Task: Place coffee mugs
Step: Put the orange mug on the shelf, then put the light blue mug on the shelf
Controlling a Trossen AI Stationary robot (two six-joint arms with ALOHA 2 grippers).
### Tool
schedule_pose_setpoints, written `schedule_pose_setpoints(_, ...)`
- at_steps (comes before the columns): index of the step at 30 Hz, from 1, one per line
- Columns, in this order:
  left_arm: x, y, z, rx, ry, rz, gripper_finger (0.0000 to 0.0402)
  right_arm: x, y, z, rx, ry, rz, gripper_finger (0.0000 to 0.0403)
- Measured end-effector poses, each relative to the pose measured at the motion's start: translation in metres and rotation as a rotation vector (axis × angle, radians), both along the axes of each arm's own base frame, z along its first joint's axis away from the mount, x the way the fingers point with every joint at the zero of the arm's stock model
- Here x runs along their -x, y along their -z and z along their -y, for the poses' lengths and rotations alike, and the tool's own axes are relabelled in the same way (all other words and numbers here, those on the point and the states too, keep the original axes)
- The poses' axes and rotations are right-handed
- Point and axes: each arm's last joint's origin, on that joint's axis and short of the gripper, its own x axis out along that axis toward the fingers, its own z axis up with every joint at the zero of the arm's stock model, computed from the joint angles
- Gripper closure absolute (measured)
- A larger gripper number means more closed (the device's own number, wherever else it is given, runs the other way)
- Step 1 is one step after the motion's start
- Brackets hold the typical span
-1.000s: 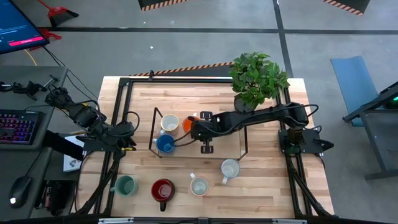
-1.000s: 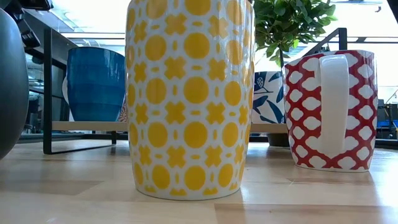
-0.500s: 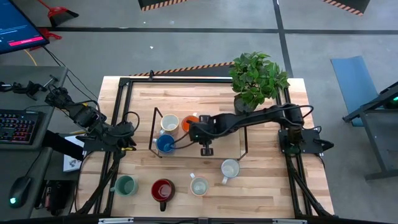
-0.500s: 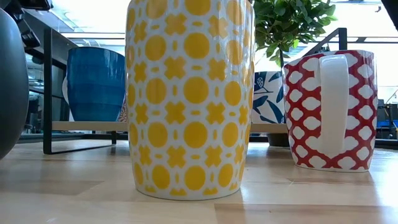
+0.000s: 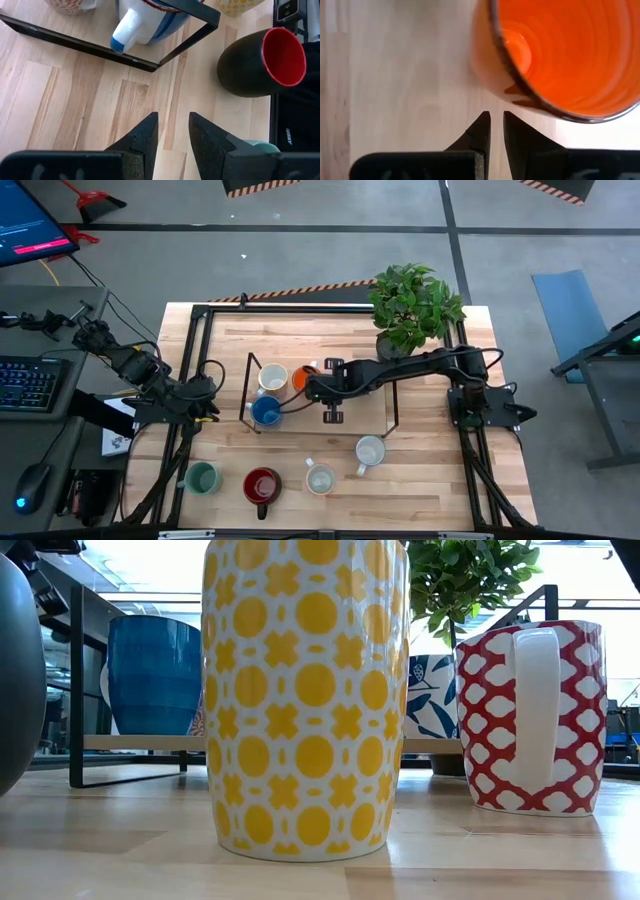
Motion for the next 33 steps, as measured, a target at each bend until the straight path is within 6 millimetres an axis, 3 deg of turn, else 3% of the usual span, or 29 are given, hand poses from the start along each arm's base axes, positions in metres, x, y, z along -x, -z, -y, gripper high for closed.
schedule_pose_setpoints(23,0.0,0.0,0.0,0.0,0.001,0.0,0.0303,-0.006,-0.002,0.006,-0.017,-0.039,0.05,0.0373)
schedule_pose_setpoints(28,0.0,0.0,0.0,0.0,0.001,-0.001,0.0303,0.002,0.001,0.004,-0.133,-0.006,-0.036,0.0373)
schedule_pose_setpoints(33,0.0,0.0,0.0,0.001,0.0,0.0,0.0303,0.008,-0.011,-0.016,-0.263,-0.028,-0.092,0.0373)
